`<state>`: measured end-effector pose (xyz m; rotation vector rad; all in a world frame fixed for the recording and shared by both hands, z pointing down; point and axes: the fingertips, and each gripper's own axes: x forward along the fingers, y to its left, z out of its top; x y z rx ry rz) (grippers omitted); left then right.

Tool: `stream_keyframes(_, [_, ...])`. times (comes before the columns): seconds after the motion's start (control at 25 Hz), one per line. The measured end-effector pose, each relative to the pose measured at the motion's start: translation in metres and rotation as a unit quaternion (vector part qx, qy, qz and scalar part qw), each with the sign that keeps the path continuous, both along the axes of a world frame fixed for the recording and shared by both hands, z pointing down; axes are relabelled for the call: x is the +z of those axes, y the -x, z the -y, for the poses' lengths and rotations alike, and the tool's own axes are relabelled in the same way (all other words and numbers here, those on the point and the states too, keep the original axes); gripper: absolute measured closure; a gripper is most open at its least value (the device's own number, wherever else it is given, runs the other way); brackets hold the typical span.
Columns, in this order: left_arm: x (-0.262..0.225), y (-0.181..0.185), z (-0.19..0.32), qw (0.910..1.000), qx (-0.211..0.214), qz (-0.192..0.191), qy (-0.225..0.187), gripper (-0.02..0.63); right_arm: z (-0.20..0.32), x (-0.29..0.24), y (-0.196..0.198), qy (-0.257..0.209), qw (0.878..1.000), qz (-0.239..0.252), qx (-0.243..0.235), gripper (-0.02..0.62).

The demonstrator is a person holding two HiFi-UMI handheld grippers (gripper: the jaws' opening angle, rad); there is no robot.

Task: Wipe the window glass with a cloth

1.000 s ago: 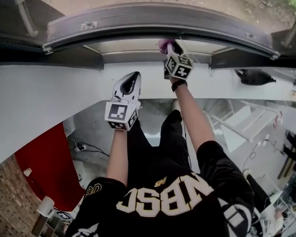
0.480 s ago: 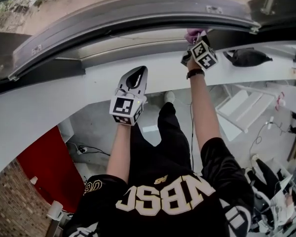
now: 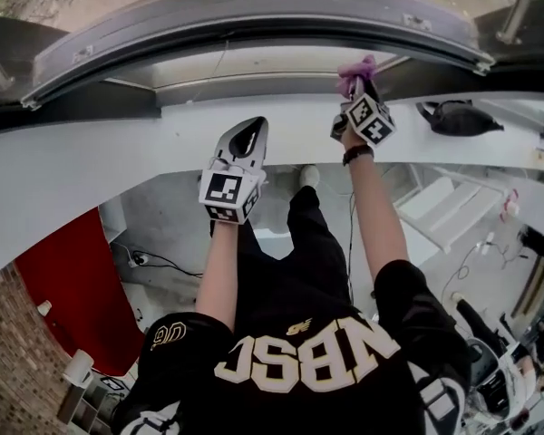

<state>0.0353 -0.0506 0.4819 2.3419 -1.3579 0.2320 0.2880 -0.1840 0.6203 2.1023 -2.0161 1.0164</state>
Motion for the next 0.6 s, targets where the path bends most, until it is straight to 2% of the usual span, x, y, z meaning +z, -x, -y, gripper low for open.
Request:
stream_keyframes(0.08, [-0.004,0.034,-0.001,0.9996,-0.025,0.008,-0.009,0.583,-0.014,0.018,0.069,0.018,0.998,0.005,-0.066,0.506])
stream_keyframes(0.2, [-0.013,0.098,-0.005,0.9976,-0.06,0.015,-0.029,0.583,-0.035,0.033,0.184,0.026,0.986,0.0,-0.164,0.506])
stream_keyframes(0.28, [-0.012,0.148,-0.012,0.9959,-0.081,0.02,-0.033,0.583,-0.045,0.033,0.264,0.022,0.975,0.003,-0.222,0.506])
stream_keyframes(0.4, [-0.002,0.221,-0.028,0.9917,-0.123,0.035,-0.02,0.583,-0.058,0.032,0.376,0.0,0.95,-0.003,-0.311,0.506])
stream_keyframes(0.48, [0.008,0.262,-0.042,0.989,-0.136,0.059,-0.004,0.583,-0.059,0.033,0.432,-0.02,0.942,-0.008,-0.335,0.506])
stream_keyframes(0.6, [0.014,0.31,-0.065,0.9855,-0.154,0.071,0.01,0.583,-0.051,0.032,0.502,-0.041,0.939,0.005,-0.342,0.506])
